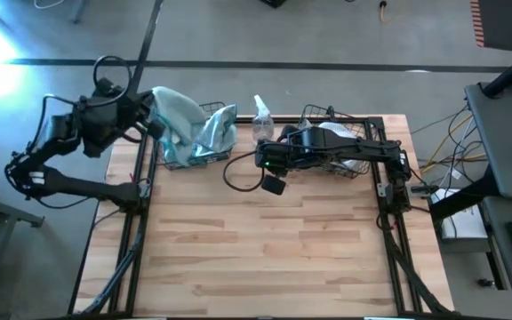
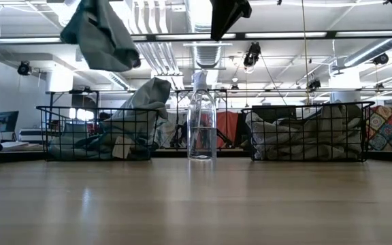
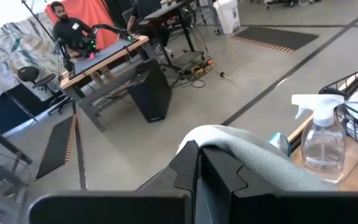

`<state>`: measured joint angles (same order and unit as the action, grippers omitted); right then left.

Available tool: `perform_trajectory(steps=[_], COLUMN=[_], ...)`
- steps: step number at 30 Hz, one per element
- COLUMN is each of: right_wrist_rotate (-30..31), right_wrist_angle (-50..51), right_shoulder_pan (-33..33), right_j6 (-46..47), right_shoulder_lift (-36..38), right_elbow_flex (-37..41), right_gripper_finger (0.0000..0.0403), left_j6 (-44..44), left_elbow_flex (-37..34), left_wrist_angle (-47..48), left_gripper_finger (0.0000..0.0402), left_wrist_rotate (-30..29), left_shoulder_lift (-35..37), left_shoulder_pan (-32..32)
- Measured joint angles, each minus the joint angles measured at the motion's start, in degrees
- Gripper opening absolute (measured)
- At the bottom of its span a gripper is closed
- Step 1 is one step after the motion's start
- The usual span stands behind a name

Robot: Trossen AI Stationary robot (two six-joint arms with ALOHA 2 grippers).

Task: Sort microfiber towel by color & place in baskets
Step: Put the blue microfiber towel into the left black wire basket

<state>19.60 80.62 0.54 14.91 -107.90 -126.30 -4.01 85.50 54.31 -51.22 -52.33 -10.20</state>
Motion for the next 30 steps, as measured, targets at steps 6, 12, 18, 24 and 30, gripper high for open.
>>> perform_trajectory(steps=[6,12,18,24,30], right_wrist_rotate=[0.0,0.0,0.0,0.0,-0.1], right_wrist_angle=[0.0,-0.1,-0.1,-0.1,-0.3], right_shoulder_pan=[0.0,0.0,0.0,0.0,0.0], right_j6=[1.1,2.2,3.2,4.0,4.2], right_shoulder_lift=[0.0,0.0,0.0,0.0,0.0], right_elbow_flex=[0.0,0.0,0.0,0.0,0.0], right_gripper_finger=[0.0066,0.0066,0.0066,0.0066,0.0066], left_j6=[0.0,0.0,0.3,2.4,5.6], left_elbow_flex=[-11.9,-21.3,-26.0,-29.3,-32.6], left_wrist_angle=[-9.9,-20.4,-25.4,-25.7,-26.0], left_gripper_finger=[0.0,0.0,0.0,0.0,0.0], left_wrist_rotate=[0.1,4.0,7.0,7.2,7.3], left_shoulder_lift=[5.5,9.7,11.8,12.7,14.0], left_shoulder_pan=[-1.6,-3.3,-3.9,-4.6,-5.8])
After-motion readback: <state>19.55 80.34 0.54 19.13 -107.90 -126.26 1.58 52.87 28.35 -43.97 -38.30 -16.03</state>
